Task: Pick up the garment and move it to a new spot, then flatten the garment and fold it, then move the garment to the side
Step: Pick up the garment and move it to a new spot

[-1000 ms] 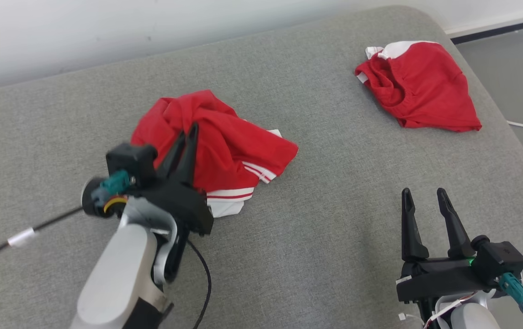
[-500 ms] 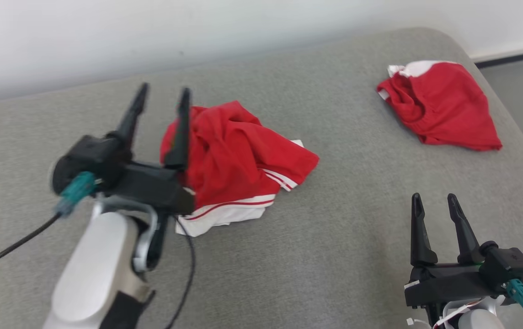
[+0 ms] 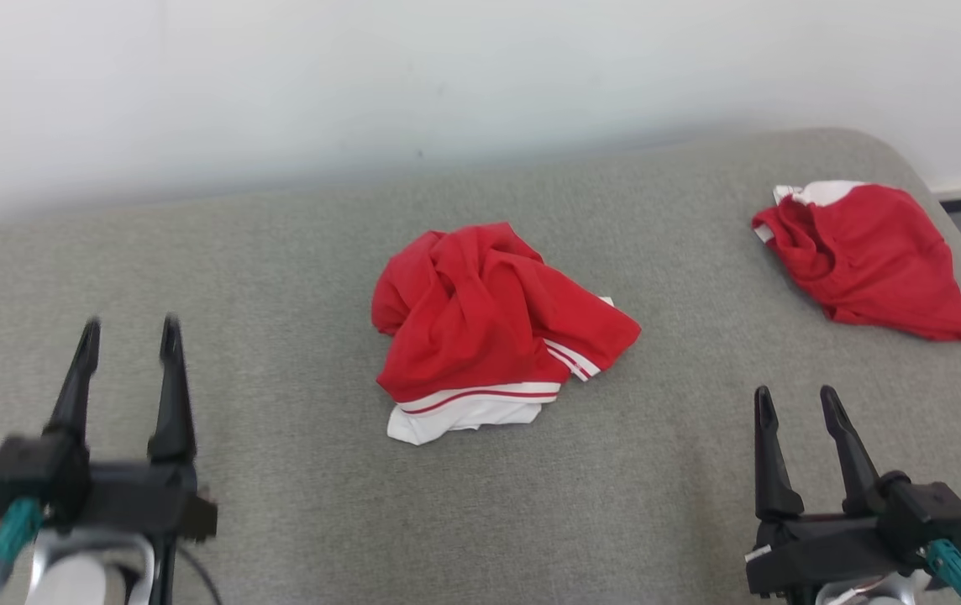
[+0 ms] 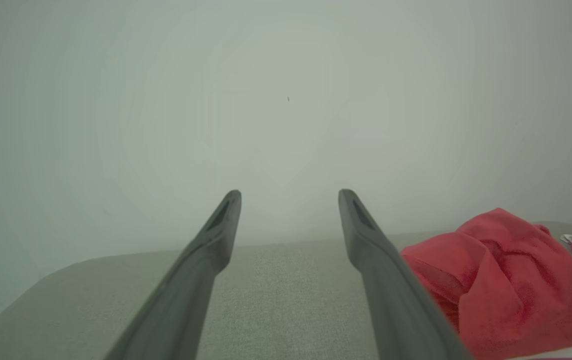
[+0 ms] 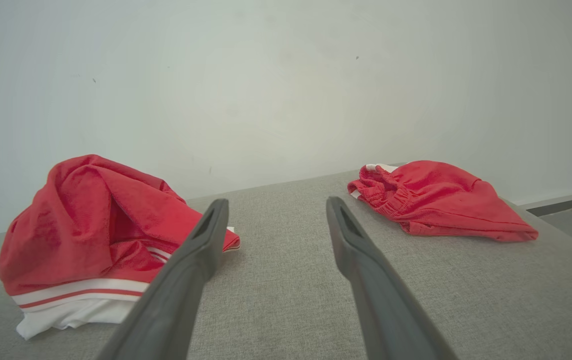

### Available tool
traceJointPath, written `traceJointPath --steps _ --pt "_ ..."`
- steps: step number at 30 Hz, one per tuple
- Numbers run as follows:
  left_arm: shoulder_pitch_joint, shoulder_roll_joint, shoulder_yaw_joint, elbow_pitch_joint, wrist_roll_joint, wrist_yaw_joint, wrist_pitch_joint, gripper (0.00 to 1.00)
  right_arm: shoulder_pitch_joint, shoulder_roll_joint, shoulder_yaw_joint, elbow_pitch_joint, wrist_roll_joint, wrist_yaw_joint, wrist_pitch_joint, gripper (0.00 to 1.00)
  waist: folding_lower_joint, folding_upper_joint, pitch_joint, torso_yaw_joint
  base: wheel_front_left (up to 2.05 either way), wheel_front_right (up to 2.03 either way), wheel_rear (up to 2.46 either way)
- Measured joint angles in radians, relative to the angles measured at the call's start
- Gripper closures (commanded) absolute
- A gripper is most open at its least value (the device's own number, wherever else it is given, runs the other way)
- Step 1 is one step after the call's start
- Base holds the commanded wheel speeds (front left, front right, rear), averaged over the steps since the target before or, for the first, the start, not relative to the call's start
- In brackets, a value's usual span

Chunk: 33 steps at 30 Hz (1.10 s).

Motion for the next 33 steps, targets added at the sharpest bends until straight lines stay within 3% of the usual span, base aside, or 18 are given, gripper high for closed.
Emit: traceJointPath --steps 7,14,21,33 --pt "0.160 0.011 0.049 -0.076 0.057 0.001 -0.003 0.00 0.037 0.000 -0.016 0.001 -0.014 0.000 0.000 0.00 0.0000 0.0000 -0.045 0.032 0.00 0.00 0.00" --pt "0.274 -0.024 0.117 -0.134 0.075 -0.012 -0.003 0.00 0.056 0.000 -0.009 0.004 -0.018 0.000 0.000 0.00 -0.0001 0.0000 -0.080 0.063 0.00 0.00 0.00" --pt "0.349 -0.047 0.126 -0.117 0.133 -0.010 -0.003 0.00 0.063 0.000 -0.002 0.013 -0.022 0.000 0.000 0.00 0.0000 0.0000 -0.102 0.079 0.00 0.00 0.00" --pt "0.399 -0.083 0.174 -0.132 0.139 -0.079 -0.003 0.00 0.083 0.000 -0.003 0.046 -0.028 0.000 0.000 0.00 0.0000 0.0000 -0.114 0.107 0.00 0.00 0.00"
